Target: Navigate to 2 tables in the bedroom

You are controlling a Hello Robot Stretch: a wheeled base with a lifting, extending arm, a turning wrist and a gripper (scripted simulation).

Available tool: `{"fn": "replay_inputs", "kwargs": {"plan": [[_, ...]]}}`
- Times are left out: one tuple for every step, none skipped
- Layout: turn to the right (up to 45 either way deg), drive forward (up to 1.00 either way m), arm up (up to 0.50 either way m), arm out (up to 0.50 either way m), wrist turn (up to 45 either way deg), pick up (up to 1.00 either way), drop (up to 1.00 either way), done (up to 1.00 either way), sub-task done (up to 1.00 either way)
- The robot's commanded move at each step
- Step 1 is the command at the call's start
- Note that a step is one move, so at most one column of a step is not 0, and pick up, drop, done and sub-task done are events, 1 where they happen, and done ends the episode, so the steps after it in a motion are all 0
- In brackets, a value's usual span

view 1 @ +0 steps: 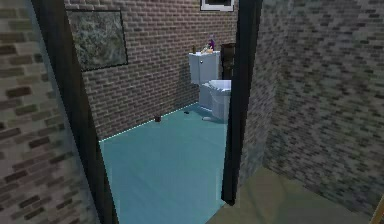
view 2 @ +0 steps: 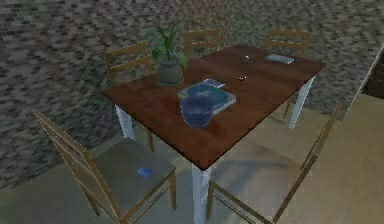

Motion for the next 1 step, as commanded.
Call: {"fn": "replay_inputs", "kwargs": {"plan": [[-6.0, 0.0, 0.0, 0.0, 0.0, 0.0, 0.0, 0.0, 0.0]]}}
